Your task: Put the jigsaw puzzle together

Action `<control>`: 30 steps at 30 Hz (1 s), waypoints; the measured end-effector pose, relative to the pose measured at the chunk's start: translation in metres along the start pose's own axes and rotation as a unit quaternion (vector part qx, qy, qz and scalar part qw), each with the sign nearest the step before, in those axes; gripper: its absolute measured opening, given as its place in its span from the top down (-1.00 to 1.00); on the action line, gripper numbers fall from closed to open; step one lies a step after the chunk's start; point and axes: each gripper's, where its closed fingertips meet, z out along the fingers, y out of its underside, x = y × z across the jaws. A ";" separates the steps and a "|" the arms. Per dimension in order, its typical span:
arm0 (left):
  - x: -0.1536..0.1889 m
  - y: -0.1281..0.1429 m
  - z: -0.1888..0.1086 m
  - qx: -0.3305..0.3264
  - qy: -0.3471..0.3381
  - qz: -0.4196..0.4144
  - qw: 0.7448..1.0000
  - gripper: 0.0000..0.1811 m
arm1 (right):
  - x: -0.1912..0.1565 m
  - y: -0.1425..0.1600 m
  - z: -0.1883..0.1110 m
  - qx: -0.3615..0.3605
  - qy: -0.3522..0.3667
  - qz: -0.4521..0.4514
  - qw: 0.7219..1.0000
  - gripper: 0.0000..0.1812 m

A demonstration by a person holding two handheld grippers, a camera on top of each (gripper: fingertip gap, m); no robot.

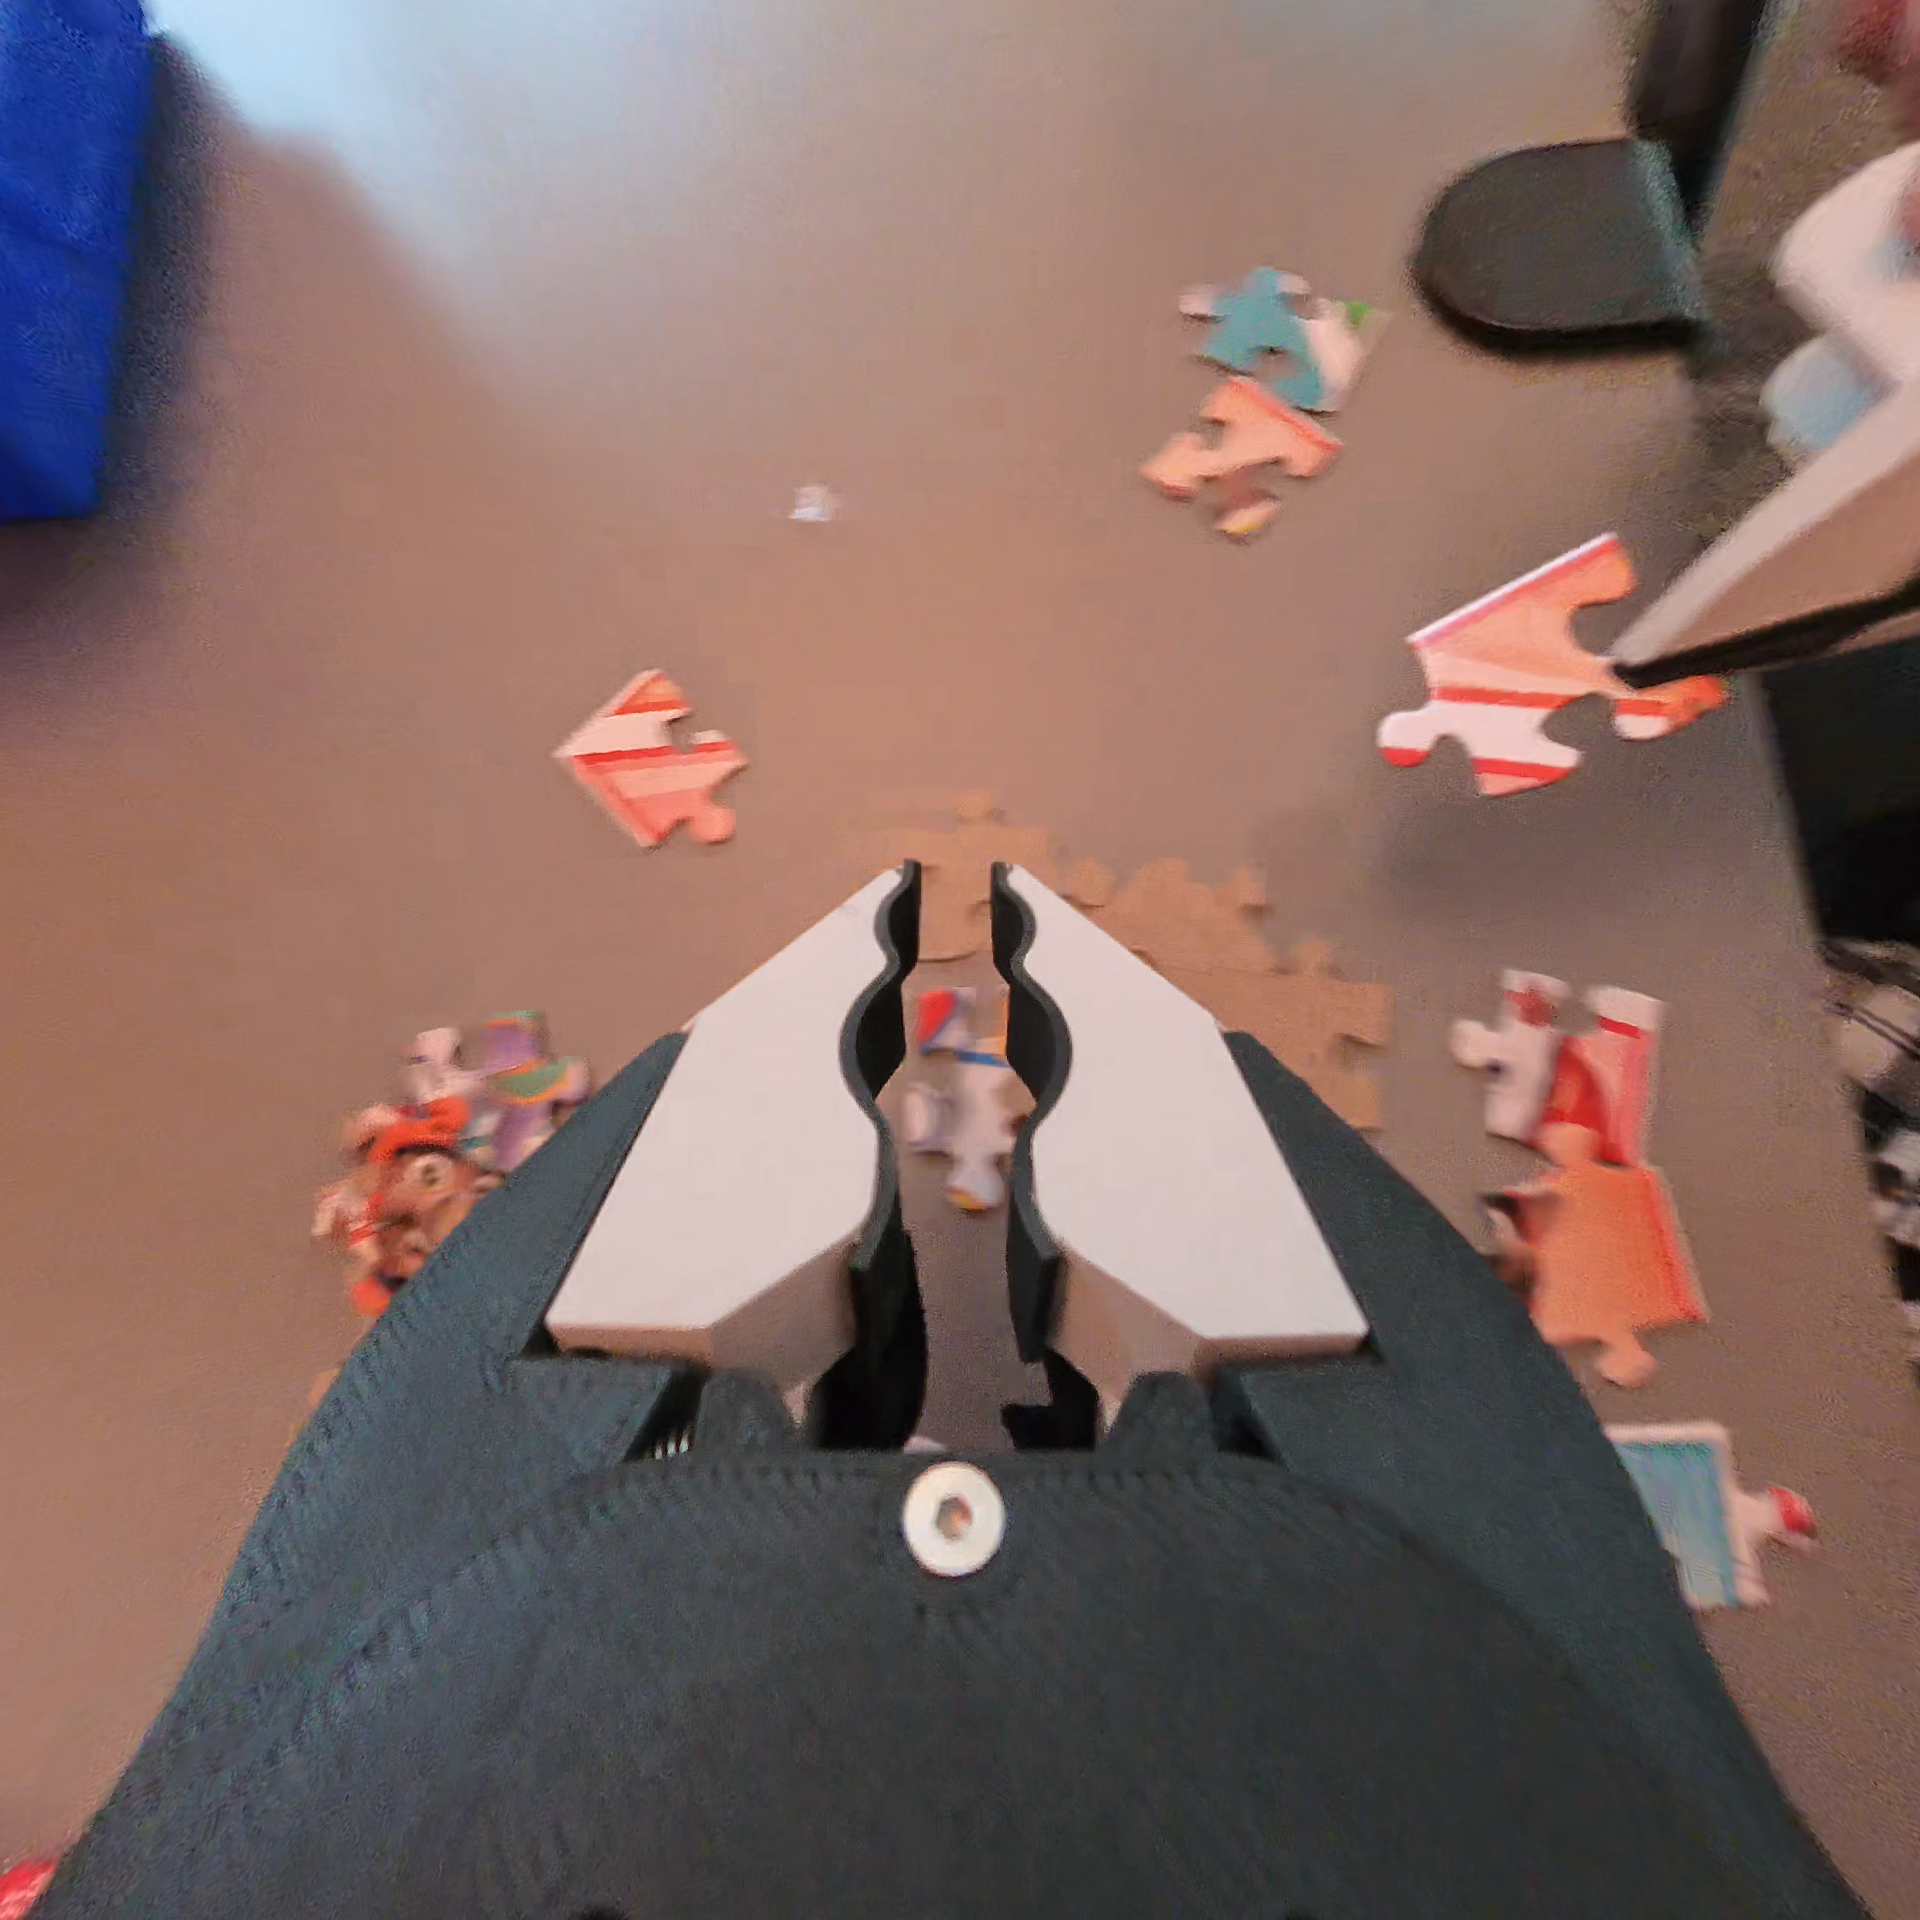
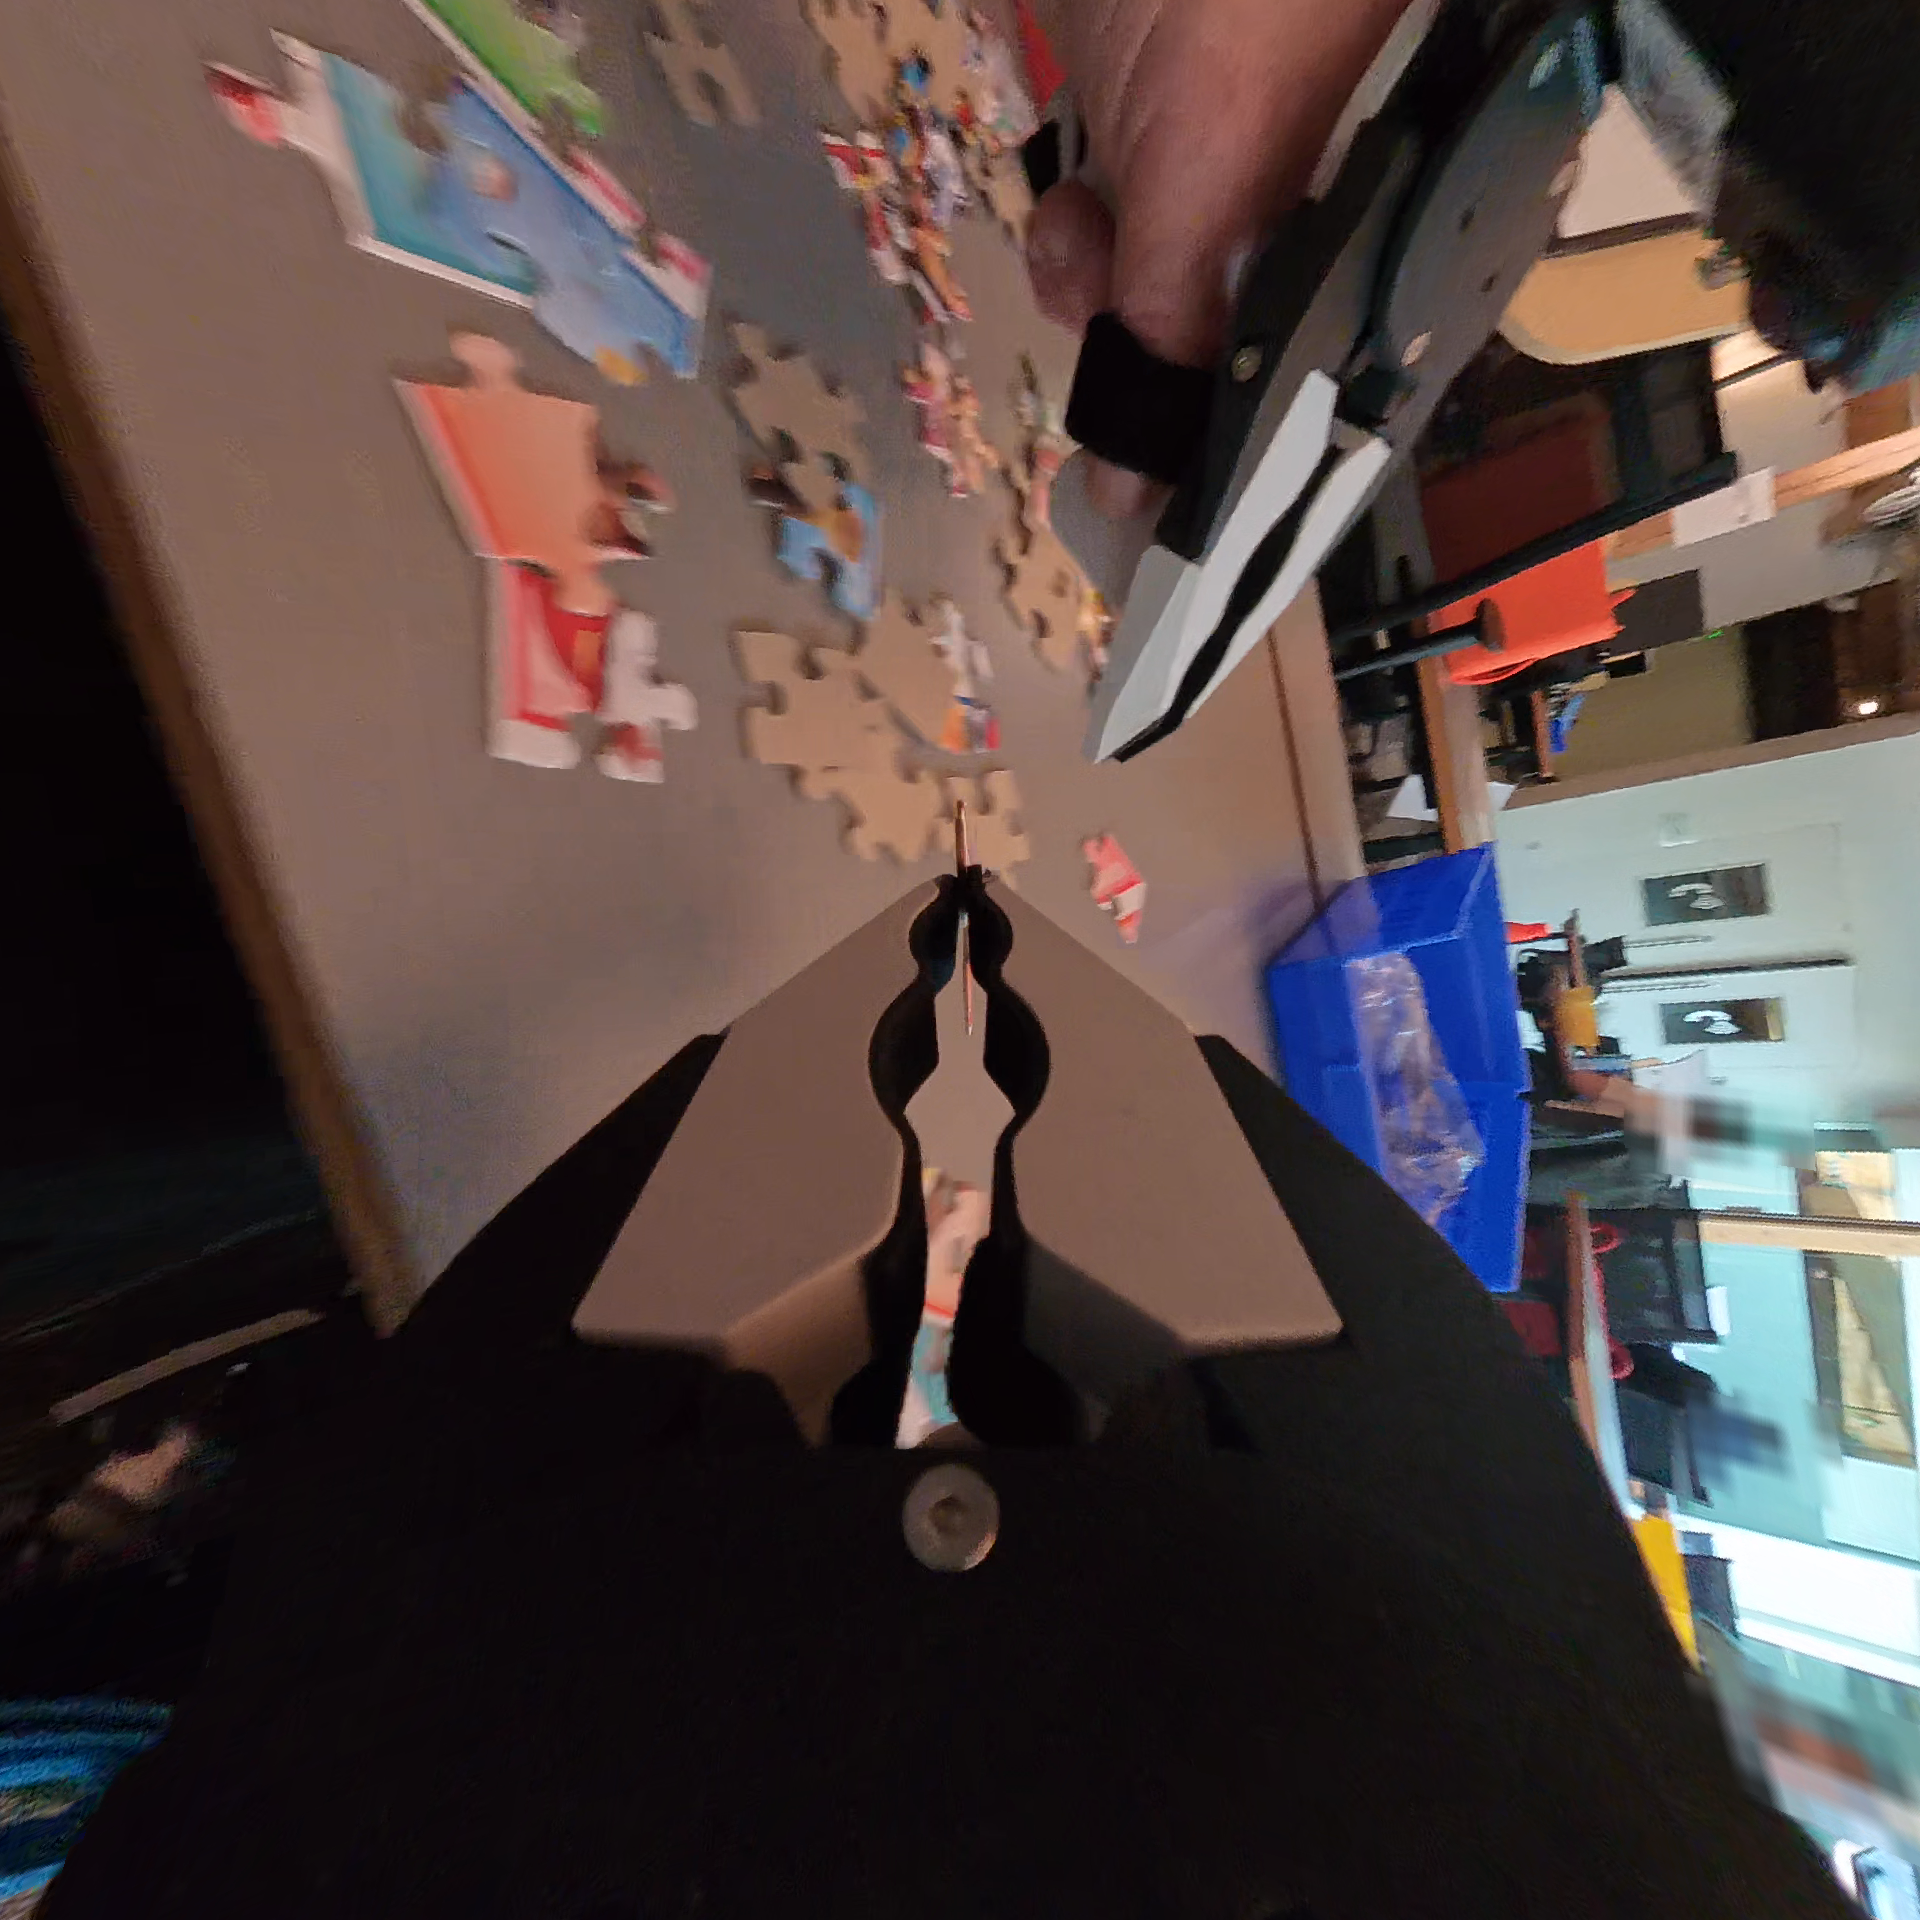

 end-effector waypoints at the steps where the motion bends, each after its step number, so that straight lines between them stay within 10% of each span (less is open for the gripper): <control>1: -0.015 0.001 0.003 -0.004 -0.008 -0.011 1.000 0.86 | 0.011 0.005 0.008 -0.003 0.006 -0.011 1.000 1.00; 13: -0.080 0.006 0.063 -0.062 0.014 -0.023 0.998 0.88 | 0.064 0.078 0.111 -0.017 -0.039 -0.085 0.995 1.00; 30: -0.081 0.007 0.062 -0.099 0.083 0.062 0.990 0.87 | 0.044 0.094 0.126 -0.006 -0.125 -0.087 0.988 0.95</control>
